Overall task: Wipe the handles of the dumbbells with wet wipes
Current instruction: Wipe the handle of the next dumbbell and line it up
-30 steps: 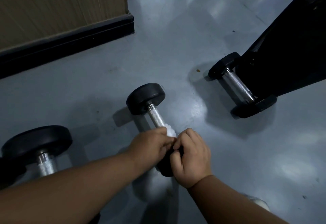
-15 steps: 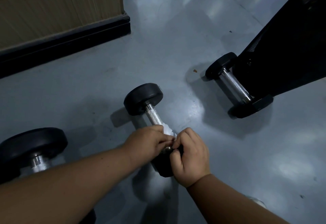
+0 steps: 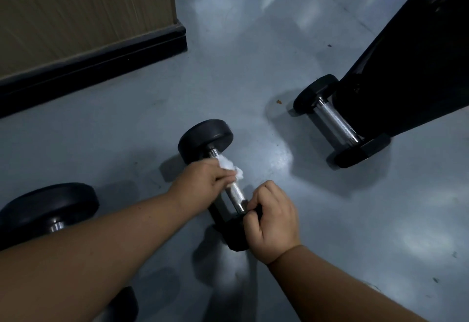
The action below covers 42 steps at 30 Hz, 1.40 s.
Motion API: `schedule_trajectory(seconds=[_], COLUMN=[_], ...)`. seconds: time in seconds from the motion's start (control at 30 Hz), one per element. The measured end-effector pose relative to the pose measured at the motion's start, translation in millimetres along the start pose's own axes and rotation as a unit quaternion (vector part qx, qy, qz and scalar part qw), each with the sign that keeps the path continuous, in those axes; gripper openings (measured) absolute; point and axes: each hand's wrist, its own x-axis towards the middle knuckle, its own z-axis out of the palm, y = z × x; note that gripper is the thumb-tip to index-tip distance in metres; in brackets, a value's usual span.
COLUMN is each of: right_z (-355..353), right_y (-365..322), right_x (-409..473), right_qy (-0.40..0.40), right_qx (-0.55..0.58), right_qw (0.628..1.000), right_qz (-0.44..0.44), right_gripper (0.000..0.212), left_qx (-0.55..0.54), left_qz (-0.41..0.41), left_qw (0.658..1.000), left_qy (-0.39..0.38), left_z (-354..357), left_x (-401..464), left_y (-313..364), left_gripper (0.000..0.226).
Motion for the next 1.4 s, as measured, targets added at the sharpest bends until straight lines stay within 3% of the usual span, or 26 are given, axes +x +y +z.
schedule_trajectory(seconds=[0.07, 0.2, 0.37, 0.47, 0.53, 0.7, 0.73, 0.9, 1.0, 1.07, 1.13, 1.2, 1.3, 1.4], right_z=[-0.2, -2.1, -5.1, -0.4, 4.3, 8.7, 8.4, 7.6, 9.2, 8.6, 6.7, 5.6, 5.5, 6.1], right_y=[-1.1, -0.3, -7.6, -12.5, -11.6, -9.7, -8.8, -7.7, -8.9, -7.1, -4.6, -3.3, -4.4, -5.1], right_x=[-0.3, 3.2, 13.9, 7.8, 3.4, 0.4, 0.5, 0.4, 0.0, 1.3, 1.7, 2.1, 1.1, 2.1], right_qy=[-0.004, -0.018, -0.058, -0.036, -0.004, 0.039, 0.045, 0.051, 0.055, 0.054, 0.05, 0.049, 0.044, 0.044], right_qx=[-0.001, 0.003, -0.101, -0.107, -0.107, -0.104, -0.098, -0.097, -0.091, -0.089, -0.089, -0.089, -0.09, -0.089], right_qw=[1.0, 1.0, 0.992, 0.993, 0.994, 0.994, 0.994, 0.994, 0.994, 0.994, 0.994, 0.994, 0.995, 0.995], right_qz=[0.002, 0.005, 0.055, 0.038, 0.025, -0.011, -0.017, -0.027, -0.032, -0.029, -0.028, -0.025, -0.023, -0.021], right_gripper=[0.007, 0.004, 0.02, 0.015, 0.011, 0.013, 0.013, 0.011, 0.011, 0.012, 0.011, 0.009, 0.01, 0.011], left_qx=[-0.01, 0.031, 0.038, 0.015, -0.005, -0.001, 0.023, -0.014, -0.01, 0.008, 0.048, 0.029, -0.059, -0.052], left_qz=[-0.02, 0.002, -0.011, -0.021, -0.007, 0.061, 0.077, -0.011, 0.027, 0.055, 0.08, 0.031, -0.032, -0.004], left_qw=[0.999, 1.0, 0.998, 1.0, 0.999, 0.997, 0.996, 0.996, 0.999, 0.998, 0.995, 0.999, 0.994, 0.998], left_qy=[0.028, 0.007, -0.039, 0.013, 0.042, -0.055, -0.04, 0.086, 0.03, -0.023, -0.02, -0.006, 0.086, 0.031], left_z=[-0.8, 16.1, -1.1, -0.2, 11.7, 25.1, 18.4, -2.1, 24.0, 31.8, 28.0, 13.4, 4.1, 23.0], left_x=[-1.4, -15.0, 6.3, 4.4, -7.8, -32.7, -24.7, 3.8, -22.9, -33.7, -24.1, -7.9, 2.1, -17.4], left_y=[-1.7, 10.3, 3.7, 0.4, 3.2, 12.8, 9.2, -10.5, 3.4, 13.1, 10.5, -2.6, -15.9, 1.9], left_gripper=[0.038, 0.028, 0.03, 0.047, 0.046, 0.031, 0.031, 0.037, 0.052, 0.049, 0.049, 0.051, 0.042, 0.033])
